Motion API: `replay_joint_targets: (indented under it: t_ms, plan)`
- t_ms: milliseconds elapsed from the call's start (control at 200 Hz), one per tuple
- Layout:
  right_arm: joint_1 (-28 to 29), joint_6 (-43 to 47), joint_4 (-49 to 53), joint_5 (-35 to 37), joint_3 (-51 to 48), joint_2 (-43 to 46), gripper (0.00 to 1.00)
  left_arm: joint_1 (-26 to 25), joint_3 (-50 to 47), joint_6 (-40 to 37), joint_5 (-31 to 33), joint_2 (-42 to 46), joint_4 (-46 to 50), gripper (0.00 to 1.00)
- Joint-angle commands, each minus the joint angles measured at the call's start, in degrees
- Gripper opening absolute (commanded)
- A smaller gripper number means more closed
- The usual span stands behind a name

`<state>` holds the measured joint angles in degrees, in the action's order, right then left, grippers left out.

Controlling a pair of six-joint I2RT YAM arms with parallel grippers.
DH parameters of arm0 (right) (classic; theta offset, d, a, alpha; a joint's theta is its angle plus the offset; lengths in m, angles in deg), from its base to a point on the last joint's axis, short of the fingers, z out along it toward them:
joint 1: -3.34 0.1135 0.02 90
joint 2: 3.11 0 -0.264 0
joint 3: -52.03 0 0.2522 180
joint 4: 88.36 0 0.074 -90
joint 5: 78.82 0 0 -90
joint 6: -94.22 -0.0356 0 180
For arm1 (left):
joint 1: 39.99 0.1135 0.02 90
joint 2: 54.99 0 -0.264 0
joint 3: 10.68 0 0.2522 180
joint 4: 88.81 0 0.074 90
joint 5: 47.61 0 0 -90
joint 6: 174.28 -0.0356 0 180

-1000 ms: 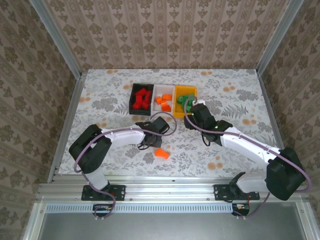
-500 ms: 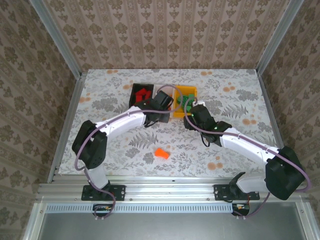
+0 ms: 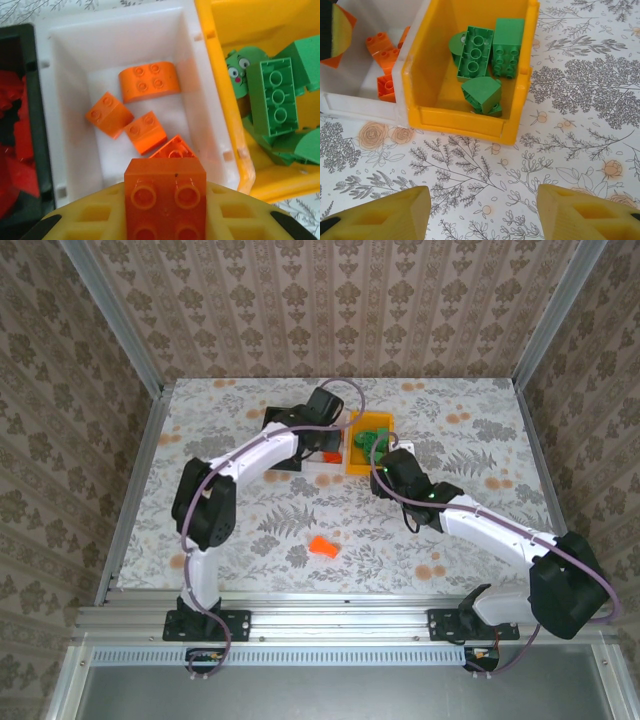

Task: Sort the legos into containers by color

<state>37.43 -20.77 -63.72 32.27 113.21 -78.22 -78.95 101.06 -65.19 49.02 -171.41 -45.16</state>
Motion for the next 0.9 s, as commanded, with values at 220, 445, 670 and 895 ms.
replay_joint_targets:
  t_ms: [220, 445, 670, 895]
  plan:
    - [-0.3, -1.1, 1.1, 1.5, -0.7, 0.8, 0.59, 2.6, 8.8, -2.1, -3.3, -7.9, 1.5, 0.28]
    - [-0.3, -0.9, 0.9, 1.3, -0.9, 1.2, 0.6, 3.0, 10.8, -2.5, -4.5, -7.7, 2.2, 0.6]
    - [-0.2, -0.5, -0.4, -1.2, -1.7, 1.9, 0.6, 2.3, 7.7, -2.9, -4.6, 0.3, 1.1, 0.97]
    - [4.0, 4.1, -3.7, -5.6, -1.8, 0.8, 0.62, 1.6, -16.0, 1.4, -3.3, 21.9, -12.5, 1.0]
